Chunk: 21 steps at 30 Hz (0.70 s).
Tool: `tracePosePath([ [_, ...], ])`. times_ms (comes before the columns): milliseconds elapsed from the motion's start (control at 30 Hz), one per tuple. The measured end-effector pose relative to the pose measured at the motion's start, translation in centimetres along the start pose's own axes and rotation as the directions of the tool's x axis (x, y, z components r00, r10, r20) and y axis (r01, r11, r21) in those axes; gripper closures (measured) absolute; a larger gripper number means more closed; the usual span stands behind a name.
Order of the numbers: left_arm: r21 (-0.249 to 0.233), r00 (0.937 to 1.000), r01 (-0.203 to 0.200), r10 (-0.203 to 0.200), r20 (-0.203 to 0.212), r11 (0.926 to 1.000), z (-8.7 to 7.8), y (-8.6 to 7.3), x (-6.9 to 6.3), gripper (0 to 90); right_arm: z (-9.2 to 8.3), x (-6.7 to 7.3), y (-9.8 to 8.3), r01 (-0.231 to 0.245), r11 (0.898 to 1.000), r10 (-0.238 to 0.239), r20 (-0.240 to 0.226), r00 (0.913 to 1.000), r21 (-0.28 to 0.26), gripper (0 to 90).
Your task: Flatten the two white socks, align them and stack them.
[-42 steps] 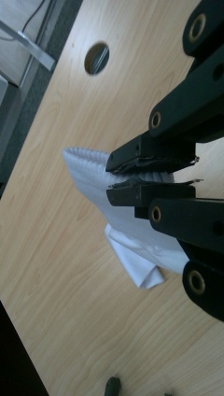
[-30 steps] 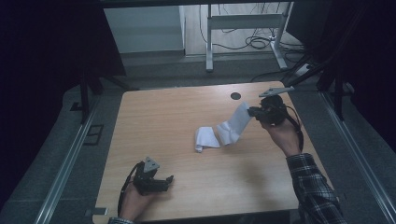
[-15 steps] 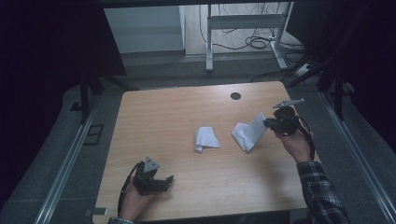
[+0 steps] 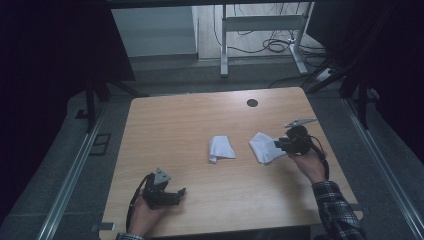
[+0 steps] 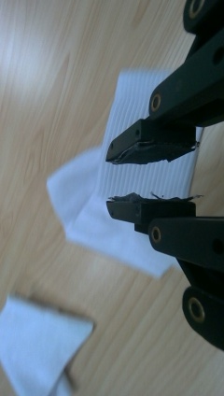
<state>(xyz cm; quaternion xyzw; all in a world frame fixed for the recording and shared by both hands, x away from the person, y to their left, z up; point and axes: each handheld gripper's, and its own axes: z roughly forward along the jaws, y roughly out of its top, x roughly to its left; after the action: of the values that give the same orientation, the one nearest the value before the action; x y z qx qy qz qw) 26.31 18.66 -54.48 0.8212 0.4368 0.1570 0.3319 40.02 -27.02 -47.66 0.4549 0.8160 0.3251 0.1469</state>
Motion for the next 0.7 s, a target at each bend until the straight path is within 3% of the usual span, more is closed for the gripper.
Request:
tracePosePath([
  [33,0.000,1.0000,0.000,0.000,0.000,1.0000,0.0,0.0,0.0,11.9,0.0,0.0,0.0,0.000,1.000,0.000,0.000,1.0000,0.000,70.1],
  [100,0.000,1.0000,0.000,0.000,0.000,1.0000,0.0,0.0,0.0,12.0,1.0,1.7,0.4,0.012,1.000,-0.011,-0.056,0.9984,0.006,73.5],
  [333,0.000,1.0000,0.000,0.000,0.000,1.0000,0.0,0.0,0.0,11.9,3.5,4.6,0.8,0.060,0.998,-0.057,-0.109,0.9924,0.026,71.0],
  [467,0.000,1.0000,0.000,0.000,0.000,1.0000,0.0,0.0,0.0,12.0,5.2,5.3,0.3,0.093,0.995,-0.090,-0.067,0.9937,0.034,60.3],
  [567,0.000,1.0000,0.001,-0.001,0.000,1.0000,0.0,0.0,0.0,11.9,5.8,5.2,0.0,0.100,0.994,-0.098,-0.048,0.9940,0.047,59.0],
  [633,0.000,1.0000,0.000,0.000,0.000,1.0000,0.0,0.0,0.0,12.0,6.3,5.2,-0.6,0.122,0.991,-0.121,-0.023,0.9923,0.053,63.7],
  [667,0.000,1.0000,-0.001,0.001,0.000,1.0000,0.0,0.0,0.0,11.9,6.2,5.3,-0.9,0.134,0.990,-0.135,0.013,0.9908,0.037,74.5],
  [700,0.000,1.0000,-0.001,0.001,0.000,1.0000,0.0,0.0,0.0,11.9,6.1,5.3,-0.9,0.133,0.990,-0.134,0.017,0.9908,0.038,80.5],
])
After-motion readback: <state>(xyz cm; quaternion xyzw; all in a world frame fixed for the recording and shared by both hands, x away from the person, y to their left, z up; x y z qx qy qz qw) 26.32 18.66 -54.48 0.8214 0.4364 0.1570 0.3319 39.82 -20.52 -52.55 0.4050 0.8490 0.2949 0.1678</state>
